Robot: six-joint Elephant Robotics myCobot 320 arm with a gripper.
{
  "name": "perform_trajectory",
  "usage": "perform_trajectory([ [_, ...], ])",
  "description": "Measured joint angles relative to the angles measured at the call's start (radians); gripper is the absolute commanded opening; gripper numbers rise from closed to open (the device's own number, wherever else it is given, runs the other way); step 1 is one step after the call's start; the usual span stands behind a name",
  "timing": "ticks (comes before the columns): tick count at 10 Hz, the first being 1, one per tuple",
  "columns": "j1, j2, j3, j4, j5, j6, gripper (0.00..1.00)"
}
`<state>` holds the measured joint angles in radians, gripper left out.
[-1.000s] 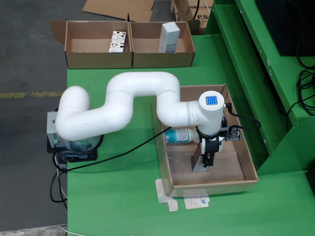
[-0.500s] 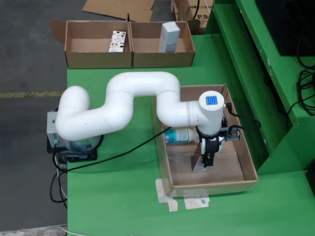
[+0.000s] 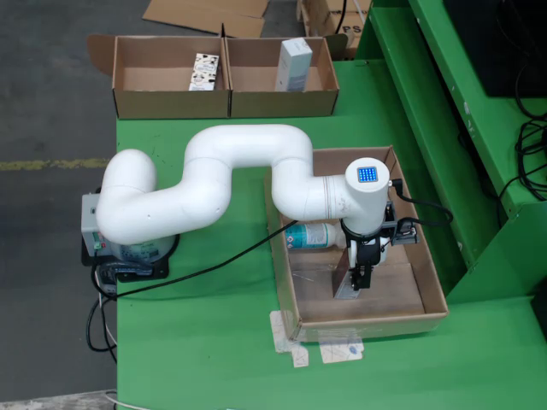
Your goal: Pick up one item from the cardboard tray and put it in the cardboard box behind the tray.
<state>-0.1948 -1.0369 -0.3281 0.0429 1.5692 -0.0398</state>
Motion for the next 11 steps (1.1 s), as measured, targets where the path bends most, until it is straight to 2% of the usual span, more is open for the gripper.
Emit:
perform_trajectory([
  [4, 0.0, 0.002, 0.0, 0.0, 0.0, 0.0, 0.0],
  [8, 0.003, 0.078, -0.169, 0.126, 0.023, -0.005, 0.0],
  [11, 0.006, 0.129, -0.212, 0.123, 0.034, -0.006, 0.0],
])
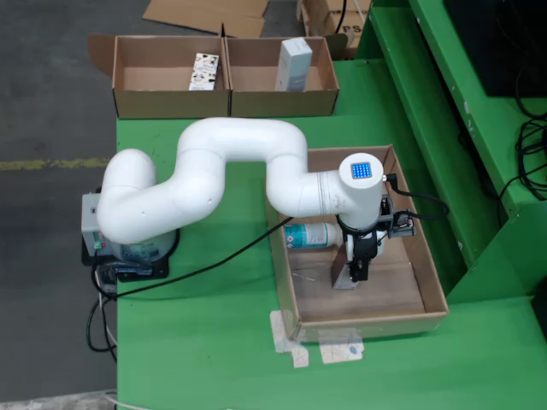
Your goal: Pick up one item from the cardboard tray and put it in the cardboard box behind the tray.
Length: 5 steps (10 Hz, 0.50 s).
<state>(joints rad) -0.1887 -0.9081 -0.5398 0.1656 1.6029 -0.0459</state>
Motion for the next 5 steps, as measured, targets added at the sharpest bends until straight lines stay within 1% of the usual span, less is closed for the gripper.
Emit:
perform_trajectory([
  [2, 0.0, 0.021, -0.02, 0.003, 0.0, 0.002, 0.0],
  [3, 0.003, 0.065, -0.063, 0.014, 0.0, 0.002, 0.0],
  [5, 0.005, 0.129, -0.064, 0.008, 0.002, 0.002, 0.0],
])
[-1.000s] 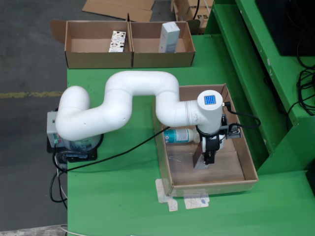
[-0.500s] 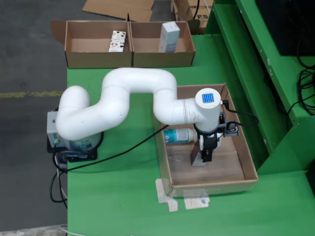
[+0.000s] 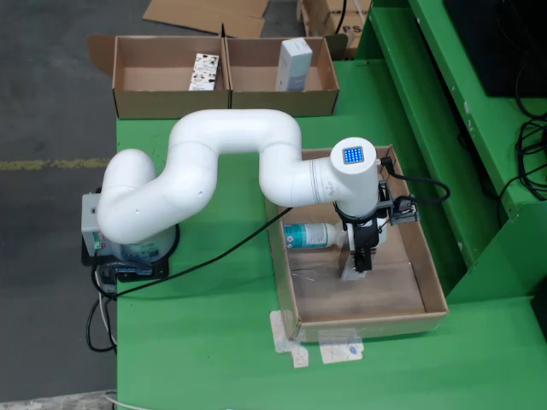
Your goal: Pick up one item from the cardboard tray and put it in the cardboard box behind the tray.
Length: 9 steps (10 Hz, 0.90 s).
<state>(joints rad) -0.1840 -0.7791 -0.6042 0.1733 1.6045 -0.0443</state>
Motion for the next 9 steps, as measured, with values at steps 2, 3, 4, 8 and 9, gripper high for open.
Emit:
perform_trajectory([
  [2, 0.017, 0.057, 0.011, -0.032, 0.011, 0.003, 0.0],
  [3, 0.018, 0.058, 0.049, -0.061, 0.012, 0.005, 0.0],
  [4, 0.018, 0.058, 0.067, -0.086, 0.011, 0.009, 0.0],
  [8, 0.047, -0.08, 0.241, -0.256, -0.005, 0.029, 0.0],
  [9, 0.045, -0.078, 0.302, -0.301, -0.017, 0.034, 0.0],
])
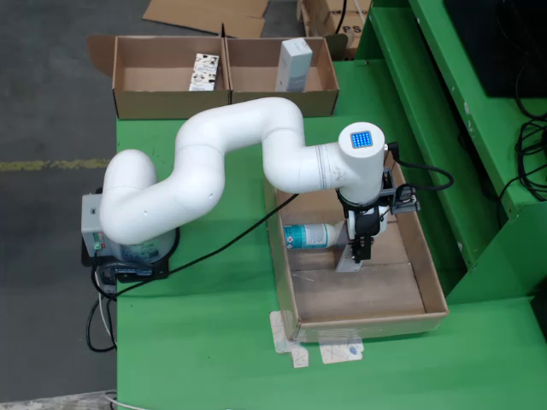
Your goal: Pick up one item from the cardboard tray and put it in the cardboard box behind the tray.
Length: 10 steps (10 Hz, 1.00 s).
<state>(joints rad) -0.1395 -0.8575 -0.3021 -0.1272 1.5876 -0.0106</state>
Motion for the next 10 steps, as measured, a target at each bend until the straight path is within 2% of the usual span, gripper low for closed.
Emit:
perform_trajectory([
  [6, 0.034, 0.061, 0.265, 0.207, -0.072, 0.014, 0.0],
  [10, 0.049, 0.097, 0.272, 0.259, -0.115, 0.014, 0.0],
])
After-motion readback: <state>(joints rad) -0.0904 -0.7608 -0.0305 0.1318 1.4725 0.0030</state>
